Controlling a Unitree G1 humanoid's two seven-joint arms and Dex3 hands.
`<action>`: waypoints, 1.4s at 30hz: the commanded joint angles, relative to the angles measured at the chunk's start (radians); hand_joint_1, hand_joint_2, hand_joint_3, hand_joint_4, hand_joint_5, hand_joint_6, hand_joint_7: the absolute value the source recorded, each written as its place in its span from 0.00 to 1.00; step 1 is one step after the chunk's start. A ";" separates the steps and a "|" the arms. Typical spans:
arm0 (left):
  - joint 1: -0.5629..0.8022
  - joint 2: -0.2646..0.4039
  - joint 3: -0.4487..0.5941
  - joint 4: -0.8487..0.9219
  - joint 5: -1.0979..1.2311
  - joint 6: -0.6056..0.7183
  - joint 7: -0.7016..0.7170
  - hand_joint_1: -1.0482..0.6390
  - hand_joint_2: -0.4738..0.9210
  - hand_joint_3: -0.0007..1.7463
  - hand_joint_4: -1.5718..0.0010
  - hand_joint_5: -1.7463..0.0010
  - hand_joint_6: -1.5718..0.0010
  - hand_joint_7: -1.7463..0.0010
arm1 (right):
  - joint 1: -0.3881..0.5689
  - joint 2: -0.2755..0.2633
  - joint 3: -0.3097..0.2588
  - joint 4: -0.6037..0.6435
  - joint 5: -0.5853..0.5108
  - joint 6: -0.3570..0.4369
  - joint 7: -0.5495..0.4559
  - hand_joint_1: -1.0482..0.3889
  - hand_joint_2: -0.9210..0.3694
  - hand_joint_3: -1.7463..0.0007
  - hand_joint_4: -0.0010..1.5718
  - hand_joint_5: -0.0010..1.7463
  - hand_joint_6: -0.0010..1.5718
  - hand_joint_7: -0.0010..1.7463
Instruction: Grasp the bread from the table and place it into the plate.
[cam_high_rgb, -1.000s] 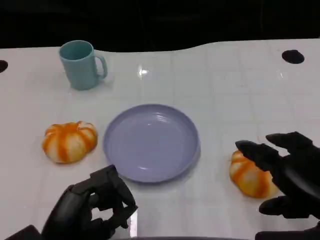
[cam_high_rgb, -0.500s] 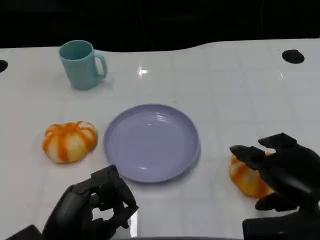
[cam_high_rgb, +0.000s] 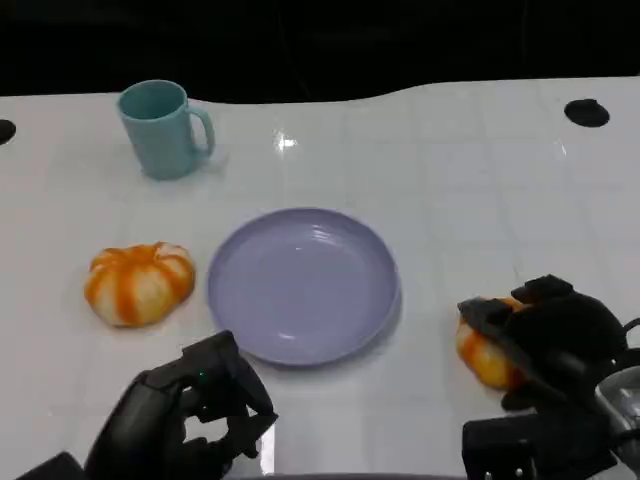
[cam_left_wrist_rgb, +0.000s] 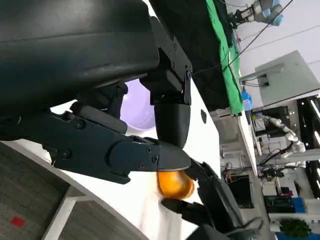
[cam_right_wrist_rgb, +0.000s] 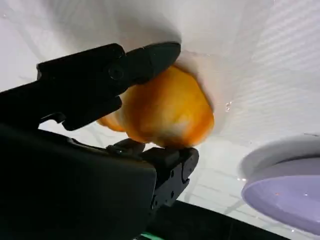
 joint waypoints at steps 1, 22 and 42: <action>0.006 0.007 0.011 -0.003 -0.001 -0.009 0.007 0.29 1.00 0.19 0.57 0.00 0.62 0.11 | -0.022 0.015 -0.019 0.102 0.090 -0.079 -0.162 0.51 0.02 1.00 0.62 0.33 0.61 0.06; 0.020 0.005 0.013 -0.058 0.003 0.045 0.018 0.30 1.00 0.19 0.55 0.00 0.62 0.09 | -0.056 0.006 -0.044 0.172 0.213 -0.331 -0.548 0.64 0.48 0.26 0.62 1.00 0.52 0.90; 0.012 0.004 -0.003 -0.039 0.012 0.029 0.014 0.32 1.00 0.19 0.56 0.00 0.63 0.09 | -0.215 0.189 -0.023 0.161 0.319 -0.403 -0.460 0.59 0.47 0.23 0.64 1.00 0.47 1.00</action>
